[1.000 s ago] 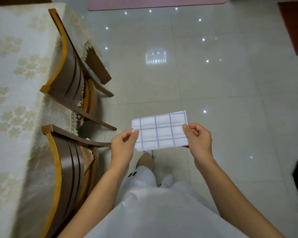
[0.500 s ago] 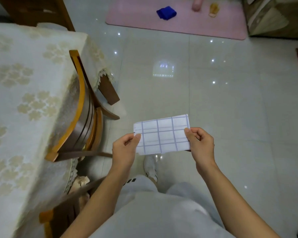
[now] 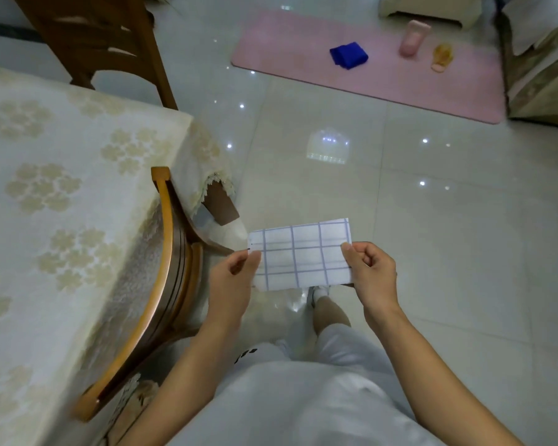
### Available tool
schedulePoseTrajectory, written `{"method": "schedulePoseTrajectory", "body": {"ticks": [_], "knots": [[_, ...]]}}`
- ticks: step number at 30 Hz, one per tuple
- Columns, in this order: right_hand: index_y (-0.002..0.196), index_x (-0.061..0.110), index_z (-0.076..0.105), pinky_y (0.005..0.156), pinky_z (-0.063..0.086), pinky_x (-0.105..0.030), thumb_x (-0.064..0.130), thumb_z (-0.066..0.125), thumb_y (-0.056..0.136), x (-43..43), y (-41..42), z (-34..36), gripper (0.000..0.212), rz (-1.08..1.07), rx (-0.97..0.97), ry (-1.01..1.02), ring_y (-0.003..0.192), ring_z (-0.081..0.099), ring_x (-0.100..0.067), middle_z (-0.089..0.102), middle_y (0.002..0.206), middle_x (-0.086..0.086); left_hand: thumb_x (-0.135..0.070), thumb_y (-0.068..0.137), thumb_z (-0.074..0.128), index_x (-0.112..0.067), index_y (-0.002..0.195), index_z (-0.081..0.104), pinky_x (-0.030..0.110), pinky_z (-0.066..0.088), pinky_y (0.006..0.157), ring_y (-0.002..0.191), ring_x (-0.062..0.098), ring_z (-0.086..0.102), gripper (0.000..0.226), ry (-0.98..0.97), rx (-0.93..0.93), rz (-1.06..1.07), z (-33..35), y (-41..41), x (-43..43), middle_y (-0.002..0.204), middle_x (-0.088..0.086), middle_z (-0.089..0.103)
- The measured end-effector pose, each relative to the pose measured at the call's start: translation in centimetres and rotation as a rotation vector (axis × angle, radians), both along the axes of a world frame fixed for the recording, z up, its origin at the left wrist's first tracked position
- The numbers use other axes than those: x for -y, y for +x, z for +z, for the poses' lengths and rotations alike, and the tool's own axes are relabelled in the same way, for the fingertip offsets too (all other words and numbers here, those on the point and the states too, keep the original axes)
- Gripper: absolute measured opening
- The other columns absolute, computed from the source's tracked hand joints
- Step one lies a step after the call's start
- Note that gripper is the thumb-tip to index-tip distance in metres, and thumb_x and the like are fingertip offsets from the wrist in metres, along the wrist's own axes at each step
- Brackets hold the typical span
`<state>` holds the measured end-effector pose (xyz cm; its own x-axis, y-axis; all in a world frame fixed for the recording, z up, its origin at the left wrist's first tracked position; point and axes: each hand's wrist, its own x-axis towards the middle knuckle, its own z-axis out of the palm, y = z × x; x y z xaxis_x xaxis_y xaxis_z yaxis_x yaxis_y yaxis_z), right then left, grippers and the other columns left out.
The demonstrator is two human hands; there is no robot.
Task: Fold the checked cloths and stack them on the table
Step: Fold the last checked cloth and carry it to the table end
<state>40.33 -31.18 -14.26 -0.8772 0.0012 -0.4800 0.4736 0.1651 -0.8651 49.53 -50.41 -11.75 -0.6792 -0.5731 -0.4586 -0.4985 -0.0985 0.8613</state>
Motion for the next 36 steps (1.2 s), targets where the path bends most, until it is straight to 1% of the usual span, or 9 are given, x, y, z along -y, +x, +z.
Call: {"method": "schedulePoseTrajectory", "body": {"ticks": [5,8,11,14,20,23,28,33,36], "knots": [[0.090,0.013,0.072,0.080,0.057,-0.045,0.027,0.066,0.095,1.9,-8.8,-1.0,0.015,0.080,-0.004,-0.034,0.076,0.064,-0.017,0.067,0.077,-0.004,-0.032,0.094,0.065,-0.007,0.090,0.072,0.052,0.054,0.083,0.079,0.032,0.062,0.026,0.002,0.011,0.067,-0.4,-7.8,1.8,0.096,0.031,0.064],[0.088,0.019,0.072,0.081,0.055,-0.043,0.030,0.069,0.094,2.8,-15.4,-1.5,0.013,0.115,-0.014,-0.014,0.079,0.062,-0.020,0.066,0.079,-0.005,-0.043,0.088,0.068,-0.006,0.092,0.071,0.053,0.054,0.085,0.081,0.041,0.061,0.038,0.029,0.021,0.123,-0.4,-13.4,2.3,0.091,0.028,0.066],[0.092,0.019,0.072,0.075,0.056,-0.040,0.031,0.069,0.093,3.3,-22.3,-1.5,0.013,0.134,-0.017,-0.022,0.084,0.063,-0.026,0.067,0.086,-0.006,-0.037,0.092,0.067,-0.007,0.091,0.072,0.046,0.053,0.081,0.081,0.028,0.061,0.031,0.041,0.040,0.171,0.3,-19.6,2.3,0.085,0.018,0.069],[0.091,0.024,0.073,0.067,0.060,-0.041,0.034,0.069,0.093,4.4,-28.9,-1.2,0.012,0.180,-0.014,-0.042,0.097,0.067,-0.035,0.071,0.097,-0.011,-0.030,0.096,0.064,-0.007,0.076,0.065,0.042,0.046,0.070,0.070,0.023,0.050,0.031,0.039,0.042,0.225,1.1,-25.3,2.3,0.070,0.012,0.055],[0.083,0.031,0.072,0.078,0.059,-0.048,0.033,0.068,0.093,7.3,-38.1,-0.2,0.011,0.247,-0.054,-0.013,0.097,0.068,-0.029,0.073,0.090,0.000,-0.029,0.095,0.064,0.011,0.084,0.056,0.037,0.041,0.066,0.068,0.021,0.045,0.042,-0.004,0.005,0.275,1.6,-33.1,4.1,0.071,0.010,0.050],[0.084,0.027,0.072,0.084,0.059,-0.051,0.031,0.067,0.094,8.9,-41.2,0.0,0.012,0.304,-0.052,0.005,0.088,0.068,-0.021,0.072,0.083,0.007,-0.025,0.096,0.064,0.006,0.084,0.064,0.032,0.043,0.062,0.066,0.016,0.050,0.034,0.002,0.014,0.344,1.4,-35.9,5.3,0.070,0.009,0.056],[0.084,0.023,0.070,0.072,0.056,-0.037,0.027,0.066,0.096,13.4,-46.4,-0.2,0.013,0.368,-0.066,0.007,0.078,0.065,-0.009,0.070,0.078,0.011,-0.023,0.097,0.063,-0.008,0.073,0.064,0.016,0.040,0.049,0.059,0.002,0.053,0.029,0.006,0.036,0.401,0.8,-40.1,8.5,0.061,-0.008,0.059],[0.087,0.022,0.070,0.073,0.061,-0.045,0.027,0.065,0.096,20.1,-52.4,-0.7,0.011,0.434,-0.070,0.011,0.083,0.067,-0.014,0.071,0.084,0.005,-0.020,0.096,0.064,-0.013,0.074,0.069,0.022,0.047,0.063,0.068,0.007,0.060,0.024,0.010,0.011,0.486,0.2,-45.7,14.7,0.066,-0.011,0.067],[0.088,0.022,0.070,0.073,0.062,-0.047,0.027,0.064,0.097,25.5,-56.9,-0.6,0.012,0.482,-0.087,0.010,0.089,0.068,-0.021,0.072,0.089,0.000,-0.019,0.095,0.066,-0.011,0.081,0.073,0.036,0.053,0.075,0.078,0.014,0.064,0.018,0.033,-0.006,0.527,0.0,-49.7,19.6,0.076,-0.001,0.072]]}}
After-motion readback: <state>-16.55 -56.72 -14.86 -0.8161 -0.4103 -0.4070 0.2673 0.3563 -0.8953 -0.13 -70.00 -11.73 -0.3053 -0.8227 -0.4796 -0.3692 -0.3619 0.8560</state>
